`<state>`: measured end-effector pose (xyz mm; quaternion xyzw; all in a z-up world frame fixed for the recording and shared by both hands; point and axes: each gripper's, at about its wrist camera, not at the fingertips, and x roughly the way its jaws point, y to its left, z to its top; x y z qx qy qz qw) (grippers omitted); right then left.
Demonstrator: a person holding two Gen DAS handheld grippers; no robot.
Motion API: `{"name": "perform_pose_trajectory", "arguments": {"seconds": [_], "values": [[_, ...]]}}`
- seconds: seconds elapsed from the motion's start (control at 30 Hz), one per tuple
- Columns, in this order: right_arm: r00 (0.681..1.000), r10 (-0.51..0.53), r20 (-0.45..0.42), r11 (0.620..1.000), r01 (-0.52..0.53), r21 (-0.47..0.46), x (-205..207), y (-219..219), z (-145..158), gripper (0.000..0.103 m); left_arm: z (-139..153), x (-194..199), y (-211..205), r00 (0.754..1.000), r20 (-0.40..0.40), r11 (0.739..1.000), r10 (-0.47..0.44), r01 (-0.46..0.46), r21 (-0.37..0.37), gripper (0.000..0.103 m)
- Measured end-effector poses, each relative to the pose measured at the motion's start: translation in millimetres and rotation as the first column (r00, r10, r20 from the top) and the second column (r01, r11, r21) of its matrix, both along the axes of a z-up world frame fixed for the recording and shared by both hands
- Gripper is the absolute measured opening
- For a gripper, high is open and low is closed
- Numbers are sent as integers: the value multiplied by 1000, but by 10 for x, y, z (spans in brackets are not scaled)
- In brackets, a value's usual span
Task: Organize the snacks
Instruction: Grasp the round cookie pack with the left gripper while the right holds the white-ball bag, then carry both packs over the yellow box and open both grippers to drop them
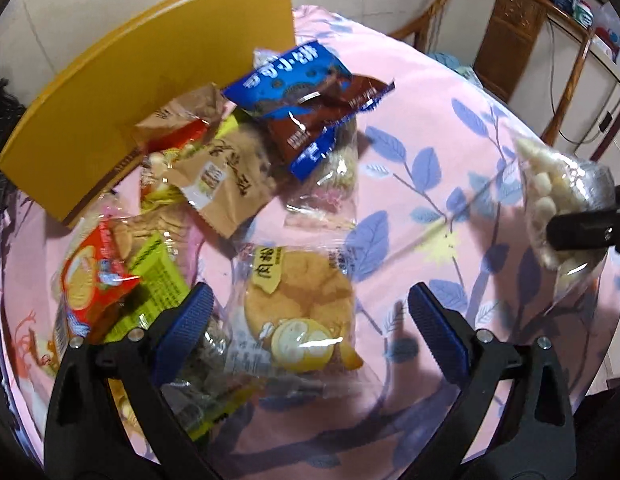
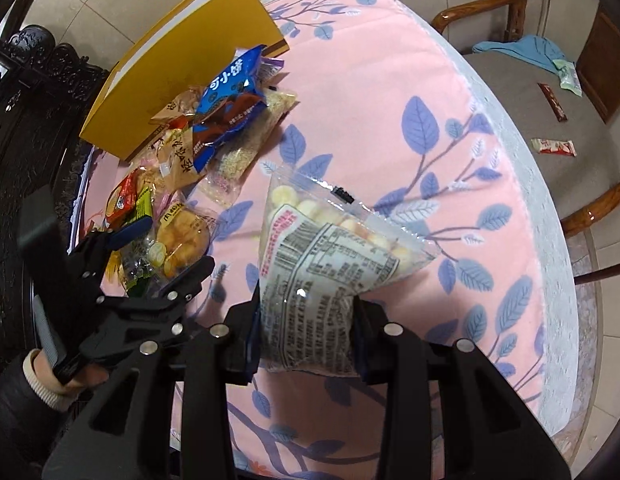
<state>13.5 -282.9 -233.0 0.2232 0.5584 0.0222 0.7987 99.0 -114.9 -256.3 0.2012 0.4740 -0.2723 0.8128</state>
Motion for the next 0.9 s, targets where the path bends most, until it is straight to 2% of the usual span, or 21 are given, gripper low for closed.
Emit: {"name": "perform_pose_trajectory", "arguments": {"seconds": [0.07, 0.13, 0.27, 0.53, 0.63, 0.83, 0.9], "values": [[1000, -9, -1, 1000, 9, -7, -13, -18, -1, 37, -71, 32, -4, 999, -47, 1000, -14, 14, 8, 57], [1000, -20, 0, 1000, 20, -10, -21, -40, 6, 37, -44, 8, 28, 998, -58, 1000, -16, 15, -18, 56], [999, -37, 15, 999, 37, -13, -17, -86, 57, 37, 212, -192, 85, 1000, 3, 997, -16, 16, -70, 56], [997, 15, 73, 1000, -14, -19, 118, 54, 261, 37, 790, -326, 365, 989, 54, 978, 136, -125, -167, 56], [992, 60, 111, 998, -57, -26, 217, 162, 398, 37, 1063, -238, 531, 973, 80, 959, 215, -194, -208, 56], [967, 143, 211, 990, -138, -37, 511, 378, 810, 37, 1588, 11, 941, 917, 124, 894, 380, -330, -303, 56], [956, 157, 248, 987, -155, -27, 623, 429, 971, 37, 1711, 65, 1009, 901, 161, 887, 403, -342, -309, 56]]}}
